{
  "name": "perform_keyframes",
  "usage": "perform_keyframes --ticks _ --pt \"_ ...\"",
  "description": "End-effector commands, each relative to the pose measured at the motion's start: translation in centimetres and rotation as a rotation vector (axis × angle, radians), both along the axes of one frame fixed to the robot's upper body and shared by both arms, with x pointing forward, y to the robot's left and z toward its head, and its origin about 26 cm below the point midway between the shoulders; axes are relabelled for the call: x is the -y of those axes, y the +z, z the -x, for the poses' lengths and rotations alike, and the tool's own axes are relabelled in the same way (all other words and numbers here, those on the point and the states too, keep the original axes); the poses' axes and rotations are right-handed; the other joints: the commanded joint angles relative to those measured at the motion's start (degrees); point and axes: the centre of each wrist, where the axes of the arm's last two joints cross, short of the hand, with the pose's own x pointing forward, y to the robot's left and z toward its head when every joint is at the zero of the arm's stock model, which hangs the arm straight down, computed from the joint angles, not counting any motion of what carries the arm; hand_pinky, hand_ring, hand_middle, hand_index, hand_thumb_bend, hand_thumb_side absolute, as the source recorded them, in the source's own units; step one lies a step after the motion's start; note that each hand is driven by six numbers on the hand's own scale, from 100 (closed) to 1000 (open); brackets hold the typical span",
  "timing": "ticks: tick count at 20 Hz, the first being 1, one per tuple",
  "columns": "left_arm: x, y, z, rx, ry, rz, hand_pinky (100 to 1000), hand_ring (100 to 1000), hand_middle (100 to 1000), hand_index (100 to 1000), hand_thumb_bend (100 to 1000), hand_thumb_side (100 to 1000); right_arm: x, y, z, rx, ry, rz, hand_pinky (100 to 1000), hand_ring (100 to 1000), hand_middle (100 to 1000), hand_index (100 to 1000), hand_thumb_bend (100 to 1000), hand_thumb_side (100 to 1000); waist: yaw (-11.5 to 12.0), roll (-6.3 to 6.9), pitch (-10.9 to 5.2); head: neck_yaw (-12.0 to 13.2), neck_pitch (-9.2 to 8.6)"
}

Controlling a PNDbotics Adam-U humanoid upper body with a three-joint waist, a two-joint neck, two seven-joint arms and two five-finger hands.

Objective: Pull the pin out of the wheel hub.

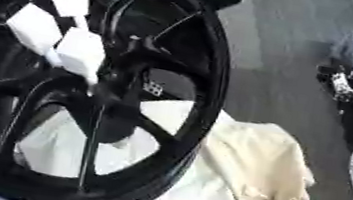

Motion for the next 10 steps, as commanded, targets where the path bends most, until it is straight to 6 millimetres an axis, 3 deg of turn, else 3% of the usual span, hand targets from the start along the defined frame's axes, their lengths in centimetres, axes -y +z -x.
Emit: perform_keyframes --ticks 1,10 --pt "-0.37 0.81 0.45 0.019 0.012 -0.011 758 739 728 790 273 409 0.25 1.35 0.05 0.038 0.002 0.017 1000 865 784 894 100 668 -0.13 -0.15 -0.87 0.09 -0.18" --pt "0.09 0.48 0.0 -0.008 0.016 -0.064 759 743 730 794 333 368 0.24 1.25 0.01 0.032 0.004 0.017 1000 865 784 895 100 672 -0.3 -0.03 -1.02 0.47 -0.52"
